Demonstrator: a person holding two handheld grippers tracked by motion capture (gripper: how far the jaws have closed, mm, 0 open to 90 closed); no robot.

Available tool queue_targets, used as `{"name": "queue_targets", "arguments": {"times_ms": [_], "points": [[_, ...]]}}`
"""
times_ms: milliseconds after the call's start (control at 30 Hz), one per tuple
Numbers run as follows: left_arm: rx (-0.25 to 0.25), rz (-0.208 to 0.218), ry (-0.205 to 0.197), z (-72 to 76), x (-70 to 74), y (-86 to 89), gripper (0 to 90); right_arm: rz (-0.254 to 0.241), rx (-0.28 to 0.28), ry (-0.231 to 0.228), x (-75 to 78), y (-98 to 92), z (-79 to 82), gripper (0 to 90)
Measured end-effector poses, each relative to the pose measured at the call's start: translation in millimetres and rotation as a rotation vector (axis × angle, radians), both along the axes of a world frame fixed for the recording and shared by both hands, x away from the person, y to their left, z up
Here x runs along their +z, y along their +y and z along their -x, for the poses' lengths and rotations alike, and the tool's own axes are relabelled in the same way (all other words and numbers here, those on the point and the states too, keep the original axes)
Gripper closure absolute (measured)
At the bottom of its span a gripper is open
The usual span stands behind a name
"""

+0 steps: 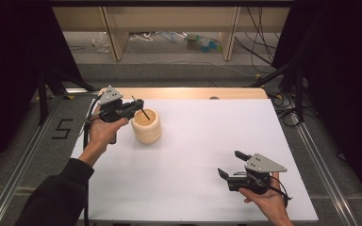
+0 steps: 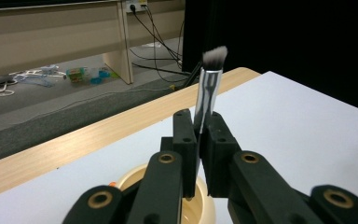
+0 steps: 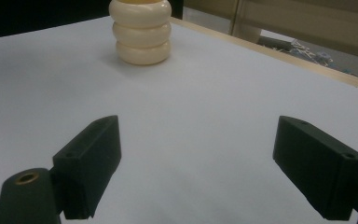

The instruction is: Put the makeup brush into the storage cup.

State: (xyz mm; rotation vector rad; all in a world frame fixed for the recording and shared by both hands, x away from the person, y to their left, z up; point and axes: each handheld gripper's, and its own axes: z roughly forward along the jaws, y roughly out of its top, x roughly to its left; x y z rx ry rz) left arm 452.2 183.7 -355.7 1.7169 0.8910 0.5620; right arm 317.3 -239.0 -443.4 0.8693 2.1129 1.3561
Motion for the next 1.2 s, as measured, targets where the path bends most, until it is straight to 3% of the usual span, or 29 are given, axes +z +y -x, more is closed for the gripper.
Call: {"name": "queue_targets", "arguments": {"times_ms": [433, 833, 1200], "points": [[0.018, -0.005, 0.024, -7.9, -3.5, 2.5, 84.9, -0.005, 0.002, -0.008, -0.6, 1.8, -1.2, 16.2], [0.016, -0.035, 0.039, -13.6, -1.2, -3.1, 84.8, -0.006, 0.007, -0.005, -0.4, 2.1, -1.1, 16.2], [0.030, -0.082, 0.072, -21.6, -13.7, -4.6, 84.8, -0.007, 0.006, -0.003, -0.3, 2.3, -1.1, 16.2]]}}
